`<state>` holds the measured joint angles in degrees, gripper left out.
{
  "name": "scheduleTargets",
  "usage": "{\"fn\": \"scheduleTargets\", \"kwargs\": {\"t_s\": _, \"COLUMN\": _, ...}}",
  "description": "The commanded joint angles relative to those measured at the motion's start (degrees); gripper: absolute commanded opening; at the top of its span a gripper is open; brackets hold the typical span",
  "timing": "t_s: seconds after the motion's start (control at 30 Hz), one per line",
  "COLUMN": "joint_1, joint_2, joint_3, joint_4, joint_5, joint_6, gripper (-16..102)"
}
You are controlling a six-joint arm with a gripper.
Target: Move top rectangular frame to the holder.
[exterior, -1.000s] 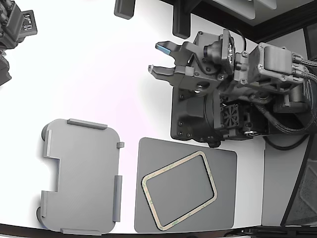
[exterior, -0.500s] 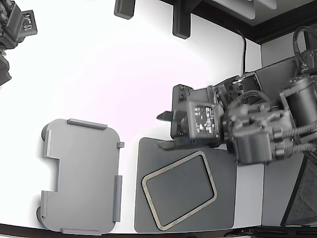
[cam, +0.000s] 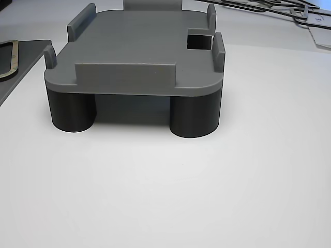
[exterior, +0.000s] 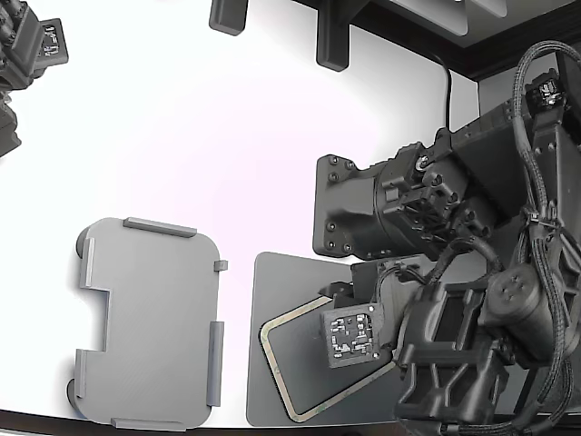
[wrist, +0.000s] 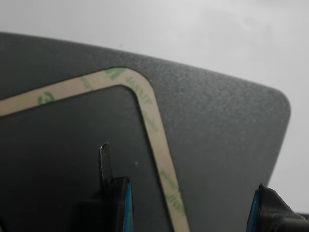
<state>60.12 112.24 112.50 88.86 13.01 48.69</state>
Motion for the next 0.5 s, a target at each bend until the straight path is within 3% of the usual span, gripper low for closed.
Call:
{"fn": "scheduleTargets", "kwargs": {"t_s": 0.0, "joint_1": 2.5, "joint_2": 0.4, "joint_3": 0.3, "joint_4": -1.1, "joint_5": 0.5, "joint_6": 2.6, "gripper": 100}}
{"fn": "scheduleTargets", "kwargs": {"t_s": 0.3, "joint_1": 3.6, "joint_2": 2.2, "joint_3": 9.6, "joint_4": -10.8, "joint_5": -0.5, "joint_6": 2.8, "gripper": 100}}
{"fn": "scheduleTargets", "kwargs": {"t_s": 0.47, "joint_1": 1.8, "joint_2": 1.8, "joint_3": 10.6, "joint_4": -12.0, "joint_5": -1.5, "joint_6": 1.2, "gripper": 100}}
